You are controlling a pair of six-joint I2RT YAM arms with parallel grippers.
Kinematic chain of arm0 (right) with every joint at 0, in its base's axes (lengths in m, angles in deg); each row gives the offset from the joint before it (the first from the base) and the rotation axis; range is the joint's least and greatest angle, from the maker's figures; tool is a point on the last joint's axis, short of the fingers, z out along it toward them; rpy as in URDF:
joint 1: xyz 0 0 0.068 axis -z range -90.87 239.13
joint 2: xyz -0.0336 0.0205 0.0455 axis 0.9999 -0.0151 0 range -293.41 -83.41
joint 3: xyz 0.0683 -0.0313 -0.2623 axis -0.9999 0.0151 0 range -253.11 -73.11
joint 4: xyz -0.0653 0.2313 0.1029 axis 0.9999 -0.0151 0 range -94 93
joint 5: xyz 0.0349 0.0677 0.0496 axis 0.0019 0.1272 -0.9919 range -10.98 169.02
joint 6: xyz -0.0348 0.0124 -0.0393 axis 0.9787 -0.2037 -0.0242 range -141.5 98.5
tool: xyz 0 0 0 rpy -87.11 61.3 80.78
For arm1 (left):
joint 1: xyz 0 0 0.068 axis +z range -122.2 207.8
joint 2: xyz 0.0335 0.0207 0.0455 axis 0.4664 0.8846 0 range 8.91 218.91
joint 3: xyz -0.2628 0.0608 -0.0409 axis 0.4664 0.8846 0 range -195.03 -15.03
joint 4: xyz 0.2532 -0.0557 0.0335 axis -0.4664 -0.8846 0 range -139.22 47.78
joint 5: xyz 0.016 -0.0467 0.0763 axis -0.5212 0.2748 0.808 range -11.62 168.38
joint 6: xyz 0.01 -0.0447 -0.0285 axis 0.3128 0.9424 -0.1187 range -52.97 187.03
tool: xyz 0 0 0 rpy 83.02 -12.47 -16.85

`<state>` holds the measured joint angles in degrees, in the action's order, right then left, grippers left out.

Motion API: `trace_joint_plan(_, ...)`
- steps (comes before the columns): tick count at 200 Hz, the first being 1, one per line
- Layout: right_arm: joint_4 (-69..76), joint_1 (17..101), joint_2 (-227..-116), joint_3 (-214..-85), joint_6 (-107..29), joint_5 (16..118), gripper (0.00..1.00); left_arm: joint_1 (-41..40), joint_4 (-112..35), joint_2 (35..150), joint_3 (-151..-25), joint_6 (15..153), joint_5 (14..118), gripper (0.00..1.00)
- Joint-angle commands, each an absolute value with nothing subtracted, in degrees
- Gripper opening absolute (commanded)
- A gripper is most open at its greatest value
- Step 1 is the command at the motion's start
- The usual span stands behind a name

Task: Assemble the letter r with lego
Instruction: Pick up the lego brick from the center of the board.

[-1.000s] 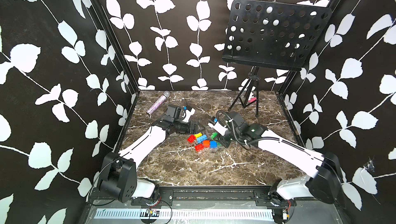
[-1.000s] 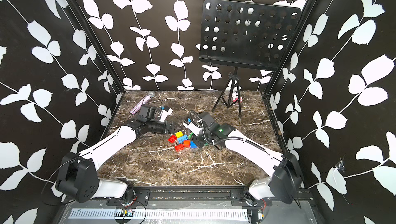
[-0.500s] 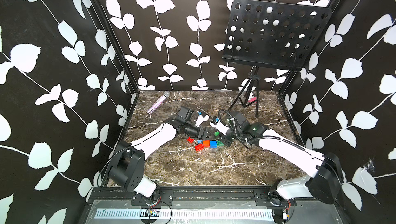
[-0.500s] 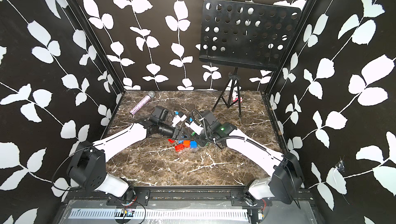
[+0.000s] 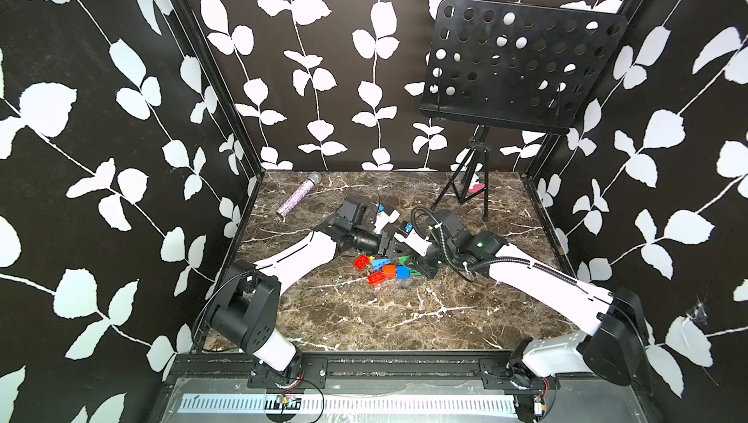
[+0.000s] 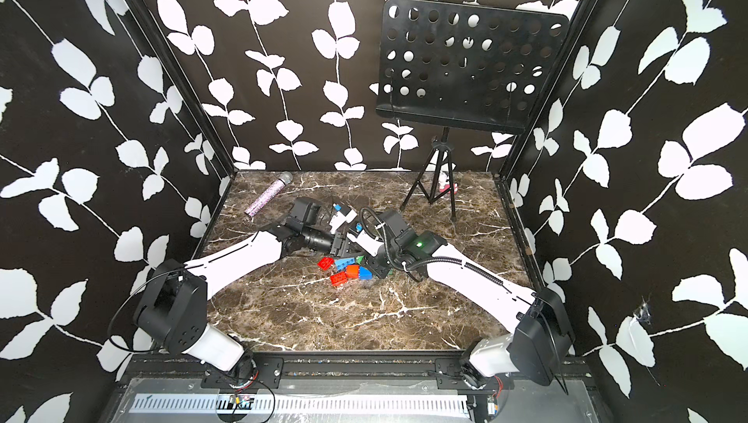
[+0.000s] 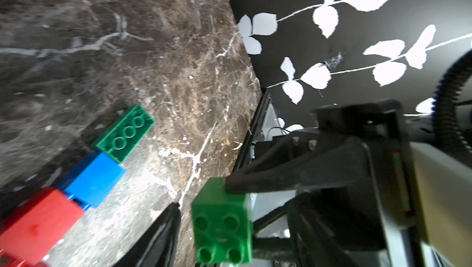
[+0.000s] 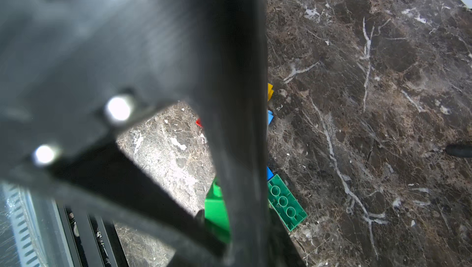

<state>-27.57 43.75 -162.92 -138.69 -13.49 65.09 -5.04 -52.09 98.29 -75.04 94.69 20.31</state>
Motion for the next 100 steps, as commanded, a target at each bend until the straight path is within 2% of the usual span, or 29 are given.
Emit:
trace_joint_plan(1, -25.5, 43.4, -160.7, -138.9, -12.9, 65.1, 0.29, -6.2, -49.3, 98.5, -76.6, 95.7, 14.9, 0.67)
trace_joint_plan(39, -24.5, 43.4, -159.3, -137.8, -13.2, 67.0, 0.28, -6.5, -60.7, 98.9, -76.8, 88.8, 16.0, 0.64)
trace_joint_plan(100, -24.5, 43.4, -158.1, -136.5, -12.8, 70.3, 0.28, -6.6, -61.2, 98.1, -76.0, 88.7, 14.7, 0.5)
